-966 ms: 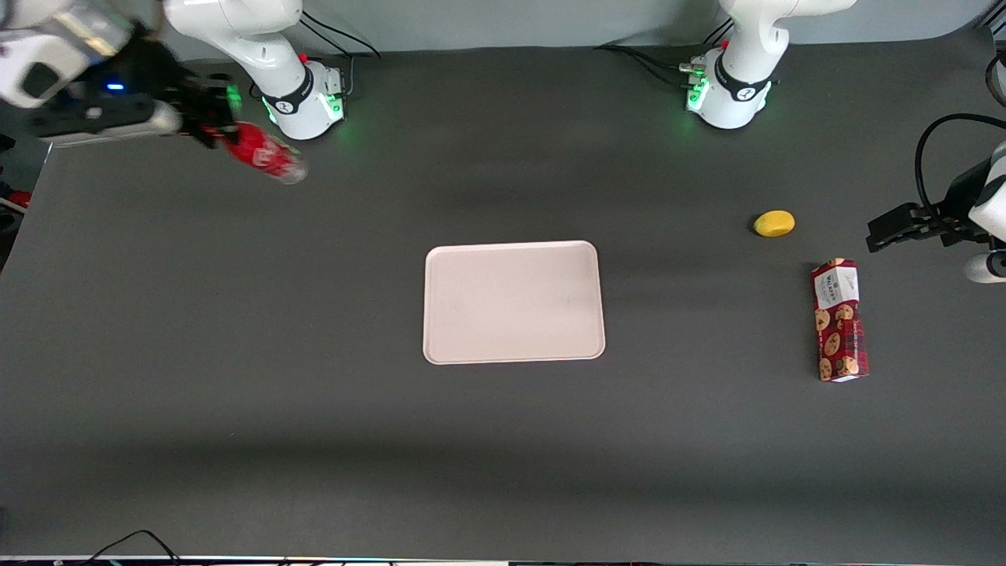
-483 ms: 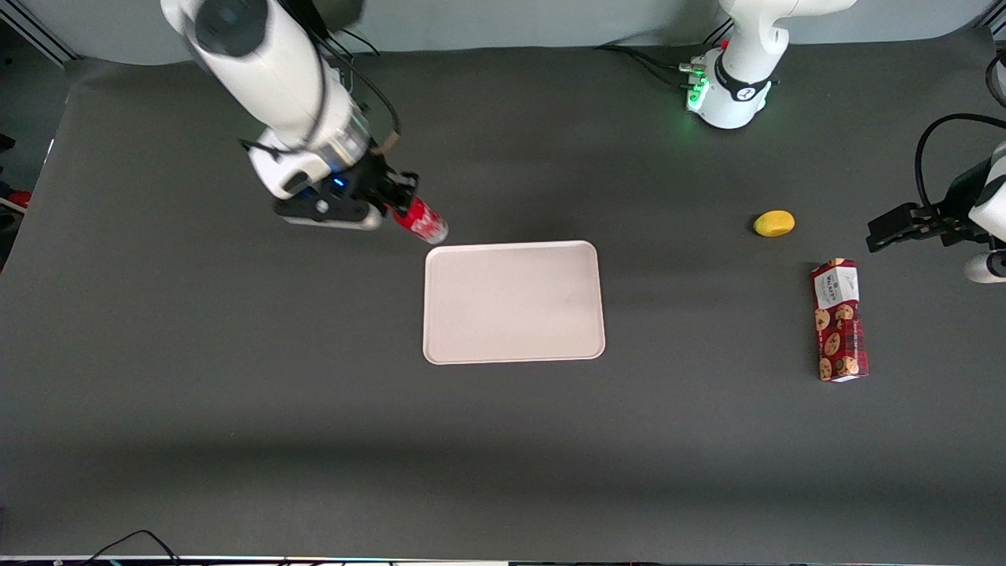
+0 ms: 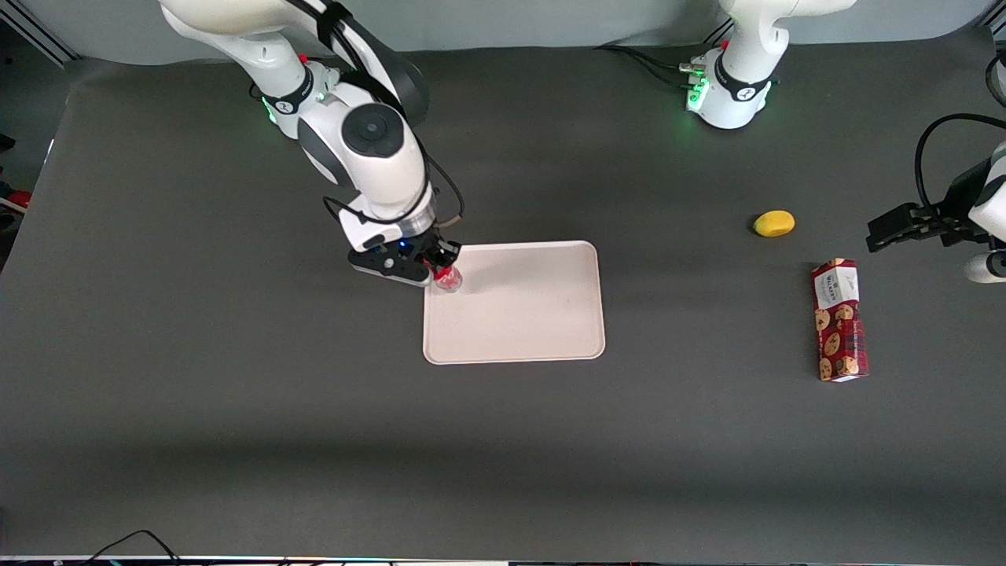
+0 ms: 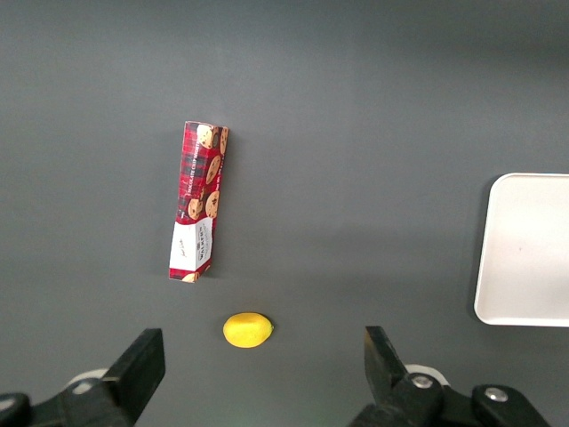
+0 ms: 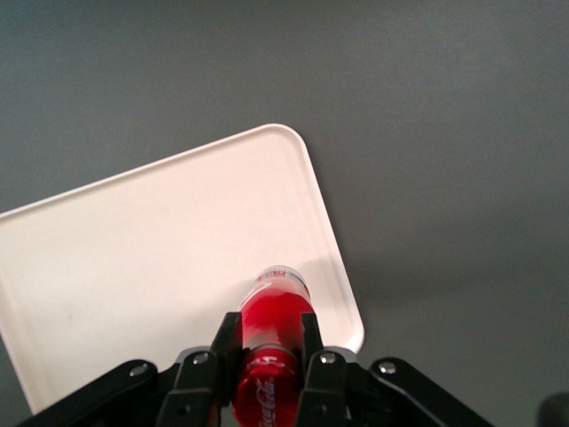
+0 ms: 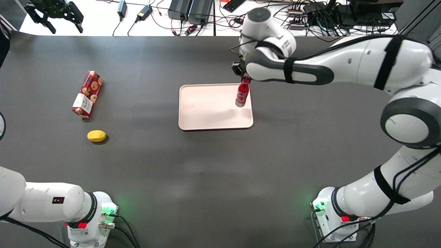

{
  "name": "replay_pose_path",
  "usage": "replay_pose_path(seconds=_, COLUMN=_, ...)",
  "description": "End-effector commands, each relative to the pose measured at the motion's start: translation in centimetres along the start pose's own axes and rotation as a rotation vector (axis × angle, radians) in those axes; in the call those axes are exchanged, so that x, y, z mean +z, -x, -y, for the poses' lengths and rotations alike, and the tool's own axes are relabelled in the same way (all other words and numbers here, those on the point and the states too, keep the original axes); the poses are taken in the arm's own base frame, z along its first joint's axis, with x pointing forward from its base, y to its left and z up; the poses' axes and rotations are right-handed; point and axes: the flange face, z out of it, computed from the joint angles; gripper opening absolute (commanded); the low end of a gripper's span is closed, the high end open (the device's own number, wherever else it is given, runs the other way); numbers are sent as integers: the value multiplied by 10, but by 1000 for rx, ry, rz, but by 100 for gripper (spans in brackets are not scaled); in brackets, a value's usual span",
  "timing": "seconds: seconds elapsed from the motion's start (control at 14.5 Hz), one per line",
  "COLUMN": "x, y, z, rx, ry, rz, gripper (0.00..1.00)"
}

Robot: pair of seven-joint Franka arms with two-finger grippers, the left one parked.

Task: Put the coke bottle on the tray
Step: 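Lower the bottle onto the tray and open the right gripper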

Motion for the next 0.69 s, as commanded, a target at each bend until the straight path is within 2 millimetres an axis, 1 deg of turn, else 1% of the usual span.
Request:
replay_pose_path(seconds=0.0, x=15, y=3, z=15, rx=36, ry=-7, rz=-55, gripper=0)
replay_pose_path(seconds=0.21, x=30, y=3, z=19, rx=27, ry=-10, rz=-77, gripper=0)
replay_pose_path(seconds=0.28, x=33, y=3, z=20, rx=29, ry=-15, rz=-83, gripper=0)
replay_pose_path(seconds=0.41, x=45, y=3, z=21, rx=43, ry=-8, rz=-105, gripper=0)
replay_pose_path(seconds=0.48, x=47, y=3, z=21, rx=46, ry=-5, rz=-107, gripper=13)
replay_pose_path(seconds=0.55, x=45, y=2, z=21, rx=47, ry=-8, rz=-108, gripper=51)
replay_pose_path(seconds=0.62, x=44, y=1, z=21, rx=50, ry=-9, rz=-109, gripper=83)
